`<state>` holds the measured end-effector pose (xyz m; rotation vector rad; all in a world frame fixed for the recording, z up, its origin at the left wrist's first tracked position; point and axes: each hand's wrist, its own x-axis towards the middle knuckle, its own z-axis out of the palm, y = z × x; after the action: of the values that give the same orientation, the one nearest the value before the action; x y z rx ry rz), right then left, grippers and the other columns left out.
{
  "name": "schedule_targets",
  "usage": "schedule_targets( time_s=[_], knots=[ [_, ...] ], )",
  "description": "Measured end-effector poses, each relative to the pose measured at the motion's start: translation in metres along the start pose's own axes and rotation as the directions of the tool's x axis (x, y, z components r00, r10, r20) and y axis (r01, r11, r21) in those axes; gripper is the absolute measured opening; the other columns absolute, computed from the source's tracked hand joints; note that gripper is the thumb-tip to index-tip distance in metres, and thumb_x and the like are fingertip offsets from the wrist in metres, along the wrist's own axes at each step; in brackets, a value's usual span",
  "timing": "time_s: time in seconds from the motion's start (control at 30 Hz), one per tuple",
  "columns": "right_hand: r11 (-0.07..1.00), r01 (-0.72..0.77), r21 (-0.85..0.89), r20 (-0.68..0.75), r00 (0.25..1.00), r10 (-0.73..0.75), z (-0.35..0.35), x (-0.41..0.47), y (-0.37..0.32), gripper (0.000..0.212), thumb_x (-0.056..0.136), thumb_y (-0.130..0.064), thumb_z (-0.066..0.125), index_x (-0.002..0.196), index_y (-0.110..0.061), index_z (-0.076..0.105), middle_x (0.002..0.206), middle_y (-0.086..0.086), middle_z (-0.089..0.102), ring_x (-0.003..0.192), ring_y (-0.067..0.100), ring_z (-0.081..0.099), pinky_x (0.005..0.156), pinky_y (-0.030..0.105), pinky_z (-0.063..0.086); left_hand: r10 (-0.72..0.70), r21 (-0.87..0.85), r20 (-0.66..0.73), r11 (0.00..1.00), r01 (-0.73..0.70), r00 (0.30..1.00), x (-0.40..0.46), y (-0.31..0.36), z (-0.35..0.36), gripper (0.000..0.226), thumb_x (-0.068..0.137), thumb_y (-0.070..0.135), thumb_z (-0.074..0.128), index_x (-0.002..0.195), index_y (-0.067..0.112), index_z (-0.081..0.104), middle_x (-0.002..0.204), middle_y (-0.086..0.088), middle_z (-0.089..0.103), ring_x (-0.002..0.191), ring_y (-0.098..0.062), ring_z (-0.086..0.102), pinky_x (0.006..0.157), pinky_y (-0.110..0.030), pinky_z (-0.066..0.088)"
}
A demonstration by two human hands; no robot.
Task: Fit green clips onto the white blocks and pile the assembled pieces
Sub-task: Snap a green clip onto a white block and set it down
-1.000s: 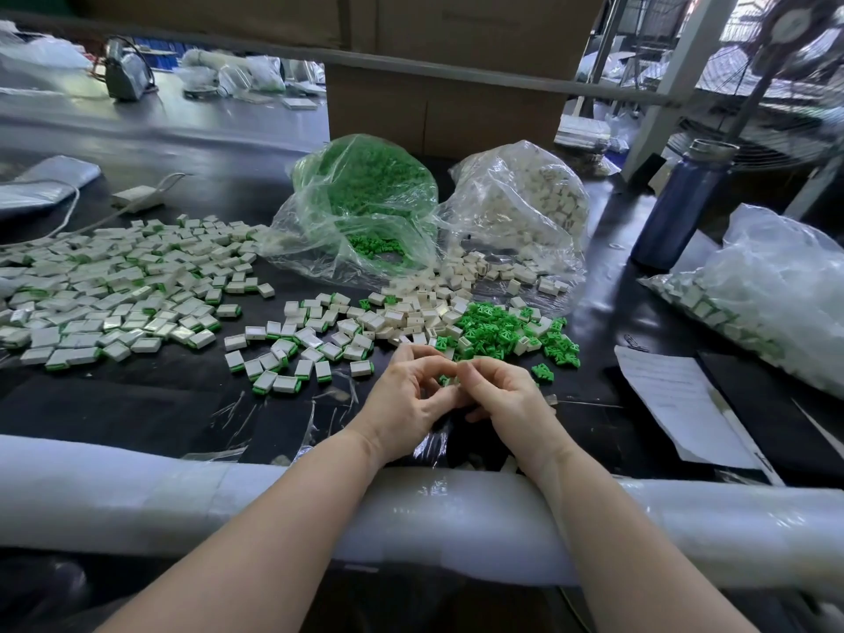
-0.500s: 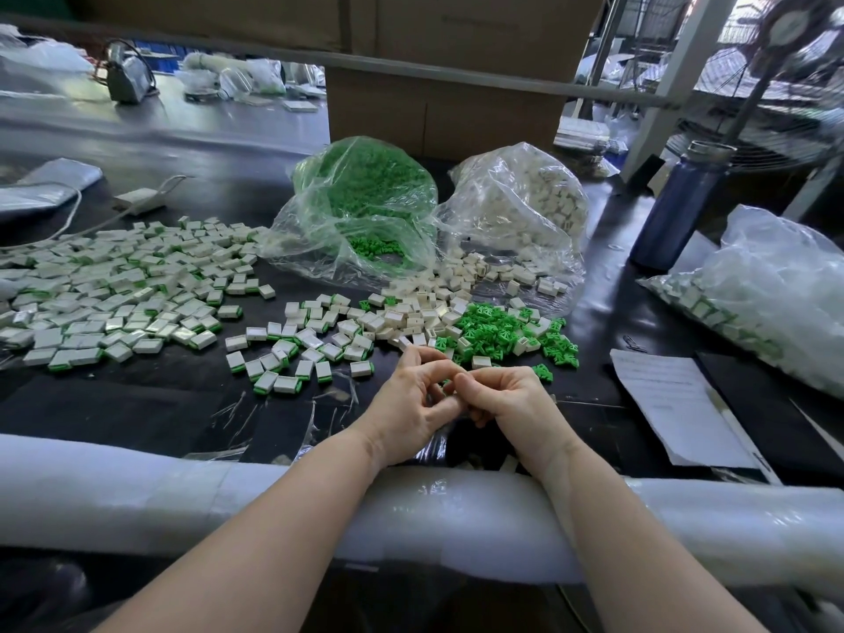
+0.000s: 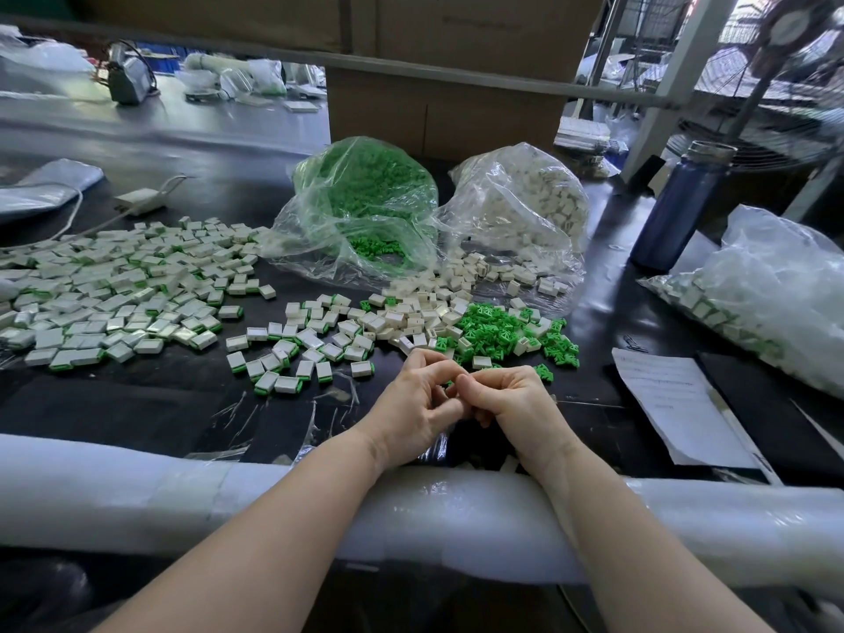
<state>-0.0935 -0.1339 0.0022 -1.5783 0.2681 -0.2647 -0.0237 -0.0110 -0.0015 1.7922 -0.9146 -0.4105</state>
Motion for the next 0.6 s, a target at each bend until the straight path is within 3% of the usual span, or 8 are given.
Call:
schedule_targets(
  time_s=[0.3,0.43,0.6],
  knots=[
    [1.000,0.000,0.031,-0.006,1.000,0.001,-0.0008,0.0007,0.0016,0.019,0.084,-0.005,0.063,0.074,0.010,0.067,0.046,0.001,0.056,0.039,0.003,0.046,0.041,0.012,0.037,0.005,0.010,0.011,1.000,-0.005,1.000,-0.0002,-0.0004,0.0002,0.012,0.086,0.004,0.057,0.092,0.014,0.061,0.108,-0.002,0.039,0.070,-0.012,0.045,0.073,-0.021,0.044],
    [1.000,0.014,-0.010,0.008,1.000,-0.014,-0.0002,0.0008,0.0022,0.024,0.085,-0.011,0.062,0.081,0.012,0.067,0.065,0.014,0.057,0.051,0.007,0.047,0.049,0.014,0.039,0.008,0.012,-0.012,1.000,-0.008,1.000,0.0008,-0.0015,-0.0002,0.012,0.085,0.001,0.056,0.093,0.007,0.062,0.110,-0.005,0.040,0.071,-0.013,0.046,0.073,-0.022,0.044],
    [1.000,0.011,-0.016,0.007,1.000,-0.011,-0.0014,0.0007,0.0017,0.020,0.084,-0.009,0.063,0.078,0.009,0.069,0.062,0.013,0.057,0.048,0.007,0.046,0.047,0.014,0.038,0.008,0.011,-0.002,1.000,-0.008,1.000,0.0008,-0.0029,0.0000,0.014,0.085,0.003,0.057,0.090,0.015,0.062,0.109,-0.003,0.041,0.068,-0.011,0.046,0.073,-0.023,0.044]
  ],
)
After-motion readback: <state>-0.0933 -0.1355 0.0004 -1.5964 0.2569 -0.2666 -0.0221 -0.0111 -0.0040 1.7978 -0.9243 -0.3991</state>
